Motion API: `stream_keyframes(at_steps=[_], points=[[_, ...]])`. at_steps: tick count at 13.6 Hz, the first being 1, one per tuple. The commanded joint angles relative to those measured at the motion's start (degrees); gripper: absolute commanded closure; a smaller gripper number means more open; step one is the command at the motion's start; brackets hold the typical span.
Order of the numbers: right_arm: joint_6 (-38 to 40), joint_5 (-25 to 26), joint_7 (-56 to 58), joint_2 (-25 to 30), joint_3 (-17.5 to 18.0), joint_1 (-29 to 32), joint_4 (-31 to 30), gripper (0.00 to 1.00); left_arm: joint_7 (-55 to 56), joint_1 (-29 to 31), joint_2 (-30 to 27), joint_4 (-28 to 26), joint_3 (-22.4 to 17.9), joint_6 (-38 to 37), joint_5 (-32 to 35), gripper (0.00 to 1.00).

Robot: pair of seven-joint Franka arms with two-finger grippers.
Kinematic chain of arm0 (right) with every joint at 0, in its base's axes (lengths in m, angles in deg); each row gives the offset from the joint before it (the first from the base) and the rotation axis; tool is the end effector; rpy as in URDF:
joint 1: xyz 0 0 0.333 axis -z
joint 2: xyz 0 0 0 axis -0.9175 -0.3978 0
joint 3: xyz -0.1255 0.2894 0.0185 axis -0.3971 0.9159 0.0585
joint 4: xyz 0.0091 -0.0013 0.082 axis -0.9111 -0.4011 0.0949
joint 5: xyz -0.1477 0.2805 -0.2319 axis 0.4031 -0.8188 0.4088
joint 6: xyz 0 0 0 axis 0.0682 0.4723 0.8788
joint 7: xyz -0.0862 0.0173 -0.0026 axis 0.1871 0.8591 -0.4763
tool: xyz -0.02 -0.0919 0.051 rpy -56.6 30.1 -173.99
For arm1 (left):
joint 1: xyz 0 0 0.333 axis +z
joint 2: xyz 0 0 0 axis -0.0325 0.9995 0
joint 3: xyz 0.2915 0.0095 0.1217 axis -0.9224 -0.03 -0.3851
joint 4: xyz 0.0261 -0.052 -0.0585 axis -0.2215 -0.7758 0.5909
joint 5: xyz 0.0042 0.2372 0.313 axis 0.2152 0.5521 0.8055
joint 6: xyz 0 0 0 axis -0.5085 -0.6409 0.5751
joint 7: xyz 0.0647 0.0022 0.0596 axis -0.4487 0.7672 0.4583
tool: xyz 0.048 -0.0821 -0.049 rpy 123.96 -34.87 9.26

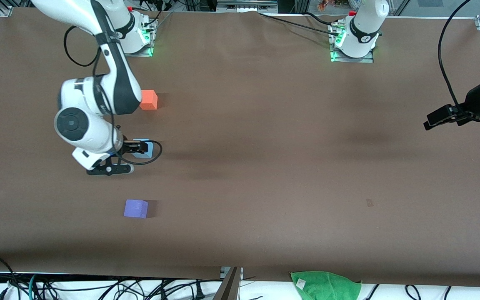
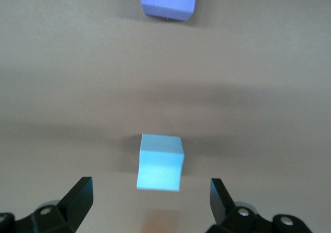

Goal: Place blue block between orange and purple blocks

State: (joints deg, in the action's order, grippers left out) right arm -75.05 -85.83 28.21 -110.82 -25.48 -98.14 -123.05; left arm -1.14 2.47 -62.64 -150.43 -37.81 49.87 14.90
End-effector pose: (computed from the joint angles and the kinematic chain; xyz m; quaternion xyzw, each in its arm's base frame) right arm 0.6275 0.1584 0.3627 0.9957 0.0497 -0.0685 0.0372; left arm 0.5850 0.0188 0.5690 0.9947 0.0976 -0.0110 0.0301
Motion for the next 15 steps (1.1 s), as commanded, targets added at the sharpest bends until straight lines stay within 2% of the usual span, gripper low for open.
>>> stream_keyframes(at_steps=[1, 4, 6, 9, 11, 13, 14, 15], points=[[10.42, -0.46, 5.39, -0.43, -2.90, 0.47, 9.18, 0.00, 0.45, -0.11, -0.14, 0.09, 0.29, -0.03, 1.52, 0.00], [18.87, -1.08, 8.57, -0.34, -5.89, 0.47, 15.61, 0.00, 0.45, -0.11, -0.14, 0.09, 0.29, -0.03, 1.52, 0.00], [23.27, -0.90, 9.01, 1.06, -5.90, 0.64, 18.78, 0.00, 0.45, -0.11, -0.14, 0.09, 0.29, -0.03, 1.52, 0.00], [27.42, -0.99, 9.01, 3.08, -7.04, 0.64, 20.02, 0.00, 0.45, -0.11, -0.14, 0.09, 0.29, -0.03, 1.52, 0.00], [29.87, -0.99, 8.40, 4.92, -6.61, 1.87, 20.02, 0.00, 0.45, -0.11, -0.14, 0.09, 0.29, -0.03, 1.52, 0.00], [31.03, -0.99, 7.79, 7.47, -5.12, 4.49, 19.85, 0.00, 0.45, -0.11, -0.14, 0.09, 0.29, -0.03, 1.52, 0.00], [31.11, -0.73, 7.78, 8.61, -1.11, 8.43, 19.24, 0.00, 0.45, -0.11, -0.14, 0.00, 0.29, -0.03, 1.52, 0.00], [32.25, -0.64, 7.87, 10.80, 5.20, 15.25, 17.75, 0.00, 0.45, -0.11, -0.14, -0.08, 0.37, -0.03, 1.52, 0.00]])
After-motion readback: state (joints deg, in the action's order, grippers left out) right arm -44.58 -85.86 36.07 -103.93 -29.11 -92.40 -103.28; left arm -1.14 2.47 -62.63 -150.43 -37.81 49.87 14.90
